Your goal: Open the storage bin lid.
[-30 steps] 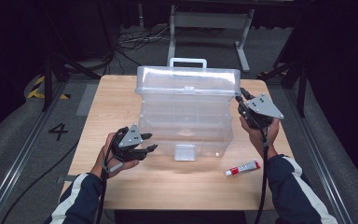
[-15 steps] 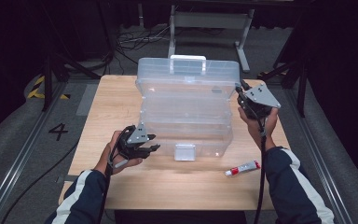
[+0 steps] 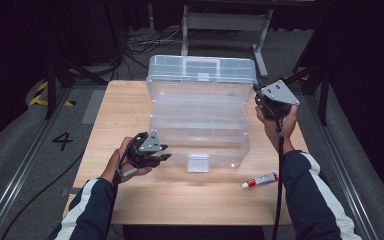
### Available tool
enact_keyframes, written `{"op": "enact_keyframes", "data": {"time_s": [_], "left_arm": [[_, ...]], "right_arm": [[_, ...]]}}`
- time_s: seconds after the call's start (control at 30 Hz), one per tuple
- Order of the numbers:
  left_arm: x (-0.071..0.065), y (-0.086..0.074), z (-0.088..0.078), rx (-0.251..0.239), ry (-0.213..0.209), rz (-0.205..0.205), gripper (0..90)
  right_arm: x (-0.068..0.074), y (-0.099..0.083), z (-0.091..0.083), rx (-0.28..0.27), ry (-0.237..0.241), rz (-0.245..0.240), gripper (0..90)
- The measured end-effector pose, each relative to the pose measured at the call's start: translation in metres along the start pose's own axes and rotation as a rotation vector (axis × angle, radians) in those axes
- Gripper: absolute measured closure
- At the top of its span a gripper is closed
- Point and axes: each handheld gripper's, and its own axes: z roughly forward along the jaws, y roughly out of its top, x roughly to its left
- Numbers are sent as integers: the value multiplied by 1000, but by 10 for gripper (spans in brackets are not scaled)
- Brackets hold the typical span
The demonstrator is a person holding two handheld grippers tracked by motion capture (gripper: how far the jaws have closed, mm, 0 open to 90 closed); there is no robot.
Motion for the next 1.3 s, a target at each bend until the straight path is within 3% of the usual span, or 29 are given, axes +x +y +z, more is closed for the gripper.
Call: {"op": "enact_keyframes", "data": {"time_s": [0.17, 0.27, 1.3], "left_arm": [[4, 2, 1, 16, -31, -11, 666], [4, 3, 8, 73, -28, 3, 700], [8, 2, 7, 70, -60, 15, 731]], "right_arm": [[-3, 3, 6, 3, 5, 13, 845], [-6, 5, 11, 11, 11, 19, 846], [-27, 22, 52, 114, 72, 51, 848]]}}
